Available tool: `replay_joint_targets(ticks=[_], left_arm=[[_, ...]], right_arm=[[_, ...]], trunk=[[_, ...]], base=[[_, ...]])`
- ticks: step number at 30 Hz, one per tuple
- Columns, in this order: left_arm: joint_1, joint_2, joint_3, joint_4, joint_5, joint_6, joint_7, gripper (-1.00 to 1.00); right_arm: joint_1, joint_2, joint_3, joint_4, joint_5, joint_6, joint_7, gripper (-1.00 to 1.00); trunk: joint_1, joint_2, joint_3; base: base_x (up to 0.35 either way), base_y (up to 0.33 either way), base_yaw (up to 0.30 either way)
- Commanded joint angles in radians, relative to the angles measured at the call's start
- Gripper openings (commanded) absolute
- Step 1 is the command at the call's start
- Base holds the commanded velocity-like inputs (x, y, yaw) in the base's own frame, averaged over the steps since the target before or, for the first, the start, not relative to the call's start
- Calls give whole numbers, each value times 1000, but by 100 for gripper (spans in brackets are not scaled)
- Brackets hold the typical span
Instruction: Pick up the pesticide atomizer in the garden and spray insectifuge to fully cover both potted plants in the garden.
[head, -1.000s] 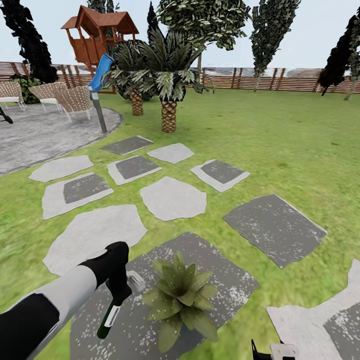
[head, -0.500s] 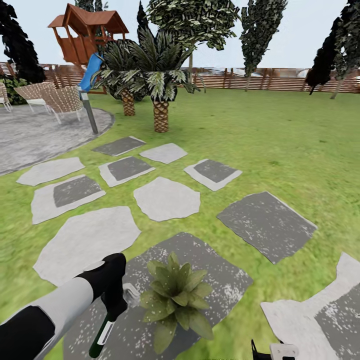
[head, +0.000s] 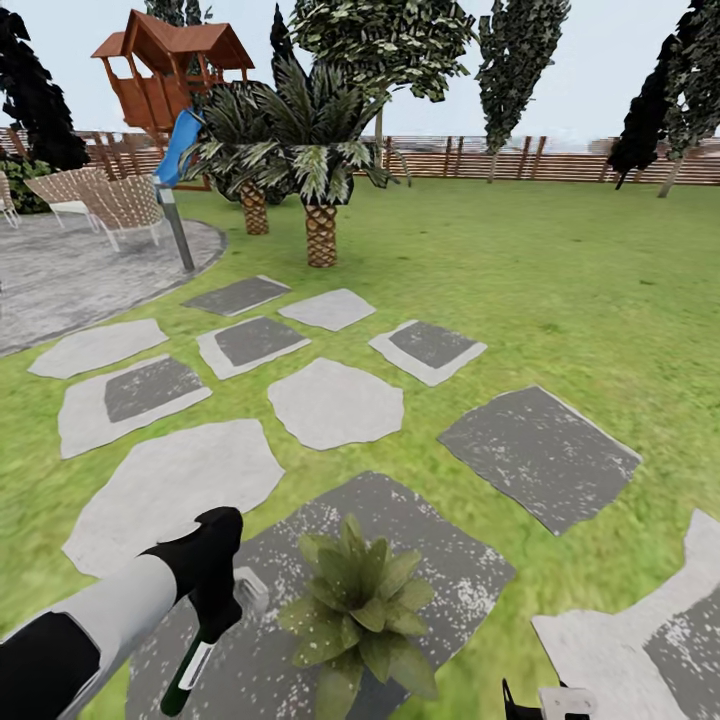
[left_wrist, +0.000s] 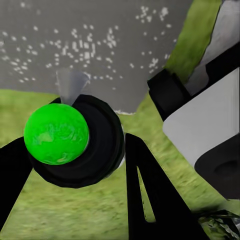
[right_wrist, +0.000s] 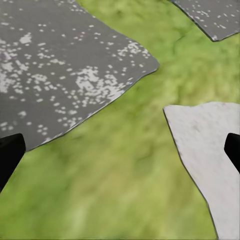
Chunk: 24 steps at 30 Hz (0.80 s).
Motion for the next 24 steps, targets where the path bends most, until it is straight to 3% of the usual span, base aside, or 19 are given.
replay_joint_targets(ticks=[1, 5, 10, 15, 24], left_arm=[[3, -1, -1, -2, -9, 7, -10, -100], [54, -4, -1, -6, -11, 6, -10, -100], [58, -5, 5, -31, -10, 8, -10, -100], [2, -7, 17, -108, -3, 11, -21, -100], [-83, -18, 22, -119, -1, 10, -24, -100]], right_arm=[[-1, 0, 0, 1, 6, -2, -6, 100], [-1, 0, 0, 1, 6, -2, -6, 100], [-1, 0, 0, 1, 6, -2, -6, 100], [-1, 0, 0, 1, 6, -2, -6, 100], [-1, 0, 0, 1, 6, -2, -6, 100]], trunk=[[0, 0, -1], [0, 0, -1], [0, 0, -1], [0, 0, -1], [0, 0, -1]], base=[[58, 39, 0], [22, 15, 0], [1, 1, 0], [0, 0, 0], [0, 0, 0]])
